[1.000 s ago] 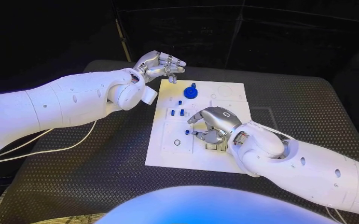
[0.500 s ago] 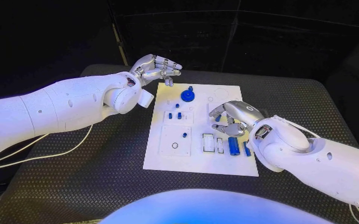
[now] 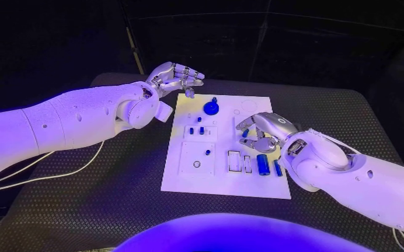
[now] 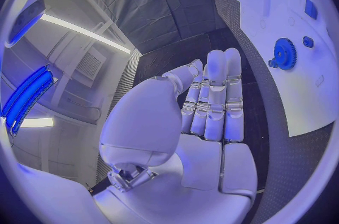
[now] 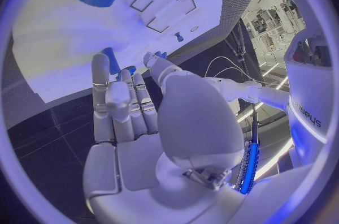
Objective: Assemble the parts on the task board
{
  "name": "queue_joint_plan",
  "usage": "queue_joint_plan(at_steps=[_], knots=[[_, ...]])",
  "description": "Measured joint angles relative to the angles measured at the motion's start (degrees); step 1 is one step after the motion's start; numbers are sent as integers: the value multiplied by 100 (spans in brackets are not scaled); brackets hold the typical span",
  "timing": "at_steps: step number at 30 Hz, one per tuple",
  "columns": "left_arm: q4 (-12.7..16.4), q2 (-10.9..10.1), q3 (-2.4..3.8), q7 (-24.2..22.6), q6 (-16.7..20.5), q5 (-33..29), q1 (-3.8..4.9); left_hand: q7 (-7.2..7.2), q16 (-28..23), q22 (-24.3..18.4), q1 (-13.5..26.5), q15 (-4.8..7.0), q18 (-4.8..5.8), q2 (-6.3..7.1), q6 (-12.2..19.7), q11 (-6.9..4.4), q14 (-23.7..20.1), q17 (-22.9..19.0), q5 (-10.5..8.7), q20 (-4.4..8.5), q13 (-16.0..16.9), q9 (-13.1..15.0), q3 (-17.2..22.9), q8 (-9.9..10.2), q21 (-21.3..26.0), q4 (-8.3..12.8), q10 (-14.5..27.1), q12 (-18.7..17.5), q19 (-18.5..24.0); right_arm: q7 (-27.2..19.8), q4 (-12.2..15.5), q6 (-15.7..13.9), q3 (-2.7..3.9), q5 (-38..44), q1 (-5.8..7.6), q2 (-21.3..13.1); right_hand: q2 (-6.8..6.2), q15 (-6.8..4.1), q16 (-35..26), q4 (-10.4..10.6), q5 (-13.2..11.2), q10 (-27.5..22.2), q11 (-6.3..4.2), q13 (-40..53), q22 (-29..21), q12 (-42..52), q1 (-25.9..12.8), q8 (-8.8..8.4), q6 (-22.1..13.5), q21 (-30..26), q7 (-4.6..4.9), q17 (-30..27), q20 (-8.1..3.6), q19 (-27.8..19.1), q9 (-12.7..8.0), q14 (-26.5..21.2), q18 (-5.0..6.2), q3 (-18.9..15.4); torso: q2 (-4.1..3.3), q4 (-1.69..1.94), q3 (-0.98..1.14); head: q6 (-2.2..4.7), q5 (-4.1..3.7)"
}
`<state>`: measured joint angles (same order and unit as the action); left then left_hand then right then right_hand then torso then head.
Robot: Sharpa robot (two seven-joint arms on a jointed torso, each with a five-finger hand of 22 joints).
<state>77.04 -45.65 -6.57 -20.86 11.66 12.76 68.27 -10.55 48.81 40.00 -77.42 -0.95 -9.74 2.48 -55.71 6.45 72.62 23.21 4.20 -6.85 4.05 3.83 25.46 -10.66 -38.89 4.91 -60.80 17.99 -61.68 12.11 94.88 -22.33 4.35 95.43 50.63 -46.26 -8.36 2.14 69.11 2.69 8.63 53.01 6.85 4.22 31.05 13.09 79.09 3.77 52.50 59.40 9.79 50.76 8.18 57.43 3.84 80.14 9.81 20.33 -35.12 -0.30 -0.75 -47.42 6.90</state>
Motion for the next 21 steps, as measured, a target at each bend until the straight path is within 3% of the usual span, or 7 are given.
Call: queue_joint_plan(at_steps=[7,21], knots=[[3,0,0,3,-4,0,0,0,0,-4,0,-9,0,0,0,0,9,0,0,0,0,0,0,0,0,0,0,0,0,-83,-69,-69,7,-15,0,49,54,-44,97,0,0,0,0,-15,0,105,54,23,50,0,8,94,-35,35,9,68,0,0,-2,-5,1,-16,4],[4,3,0,8,-10,0,0,0,0,-4,0,-9,1,0,0,0,9,1,0,0,0,0,0,0,0,0,0,0,0,-154,-257,-188,78,-87,1,185,0,-6,61,1,24,-136,31,-54,-4,133,107,0,27,0,53,-75,-42,42,-5,70,0,-34,7,-5,4,-26,-15]])
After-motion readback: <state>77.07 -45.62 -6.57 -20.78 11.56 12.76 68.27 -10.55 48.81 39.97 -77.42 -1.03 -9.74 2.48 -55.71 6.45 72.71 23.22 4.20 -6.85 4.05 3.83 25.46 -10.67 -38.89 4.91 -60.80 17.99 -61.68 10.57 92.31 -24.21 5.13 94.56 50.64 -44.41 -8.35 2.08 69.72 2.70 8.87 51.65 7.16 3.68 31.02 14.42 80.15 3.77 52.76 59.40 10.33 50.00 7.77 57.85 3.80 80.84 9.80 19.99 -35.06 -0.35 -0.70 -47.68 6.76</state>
